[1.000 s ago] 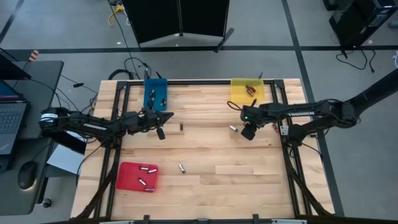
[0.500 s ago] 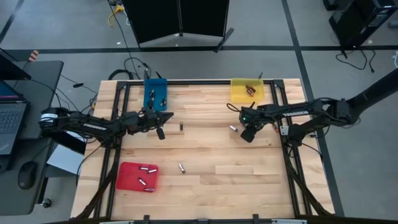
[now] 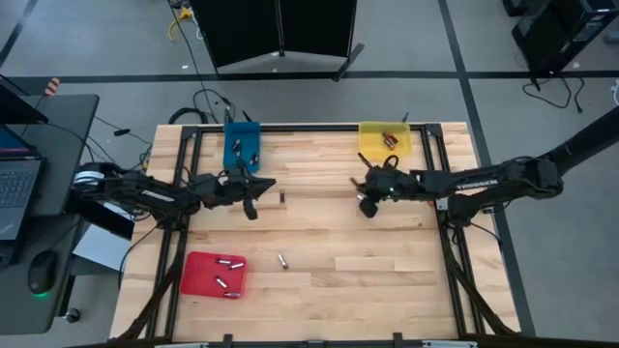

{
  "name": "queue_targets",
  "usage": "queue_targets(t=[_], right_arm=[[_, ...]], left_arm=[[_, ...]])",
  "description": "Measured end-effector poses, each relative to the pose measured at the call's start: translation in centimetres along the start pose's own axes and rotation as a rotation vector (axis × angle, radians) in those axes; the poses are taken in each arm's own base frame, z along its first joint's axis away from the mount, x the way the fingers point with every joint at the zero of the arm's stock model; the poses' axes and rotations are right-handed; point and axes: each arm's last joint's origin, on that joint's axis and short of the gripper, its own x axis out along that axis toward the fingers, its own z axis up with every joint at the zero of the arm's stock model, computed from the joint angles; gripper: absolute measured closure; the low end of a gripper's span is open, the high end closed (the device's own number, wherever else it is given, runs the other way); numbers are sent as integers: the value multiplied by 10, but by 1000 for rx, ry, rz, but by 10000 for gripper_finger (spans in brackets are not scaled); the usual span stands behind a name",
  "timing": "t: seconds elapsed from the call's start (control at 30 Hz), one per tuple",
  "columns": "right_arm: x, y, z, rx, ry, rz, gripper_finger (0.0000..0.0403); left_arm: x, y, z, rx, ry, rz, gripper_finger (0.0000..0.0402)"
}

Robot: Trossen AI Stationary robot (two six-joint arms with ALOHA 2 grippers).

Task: Sort batteries
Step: Put the black battery into the blue bin

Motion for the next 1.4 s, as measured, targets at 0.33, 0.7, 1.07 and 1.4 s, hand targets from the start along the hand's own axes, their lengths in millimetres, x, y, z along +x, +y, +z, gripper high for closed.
queue_targets(t=[0.33,0.7,1.07,1.4], right_arm=[[-9,51,19,-121,-512,330,349],[-9,67,14,-176,-559,365,349],[-11,76,10,-210,-577,387,349],[-14,79,9,-224,-597,388,349]], left_arm=[[52,-22,11,-34,-26,-253,344],[118,-50,2,-10,-18,-353,222],[154,-60,-7,-16,-13,-448,212],[164,-64,-7,-35,-16,-477,238]])
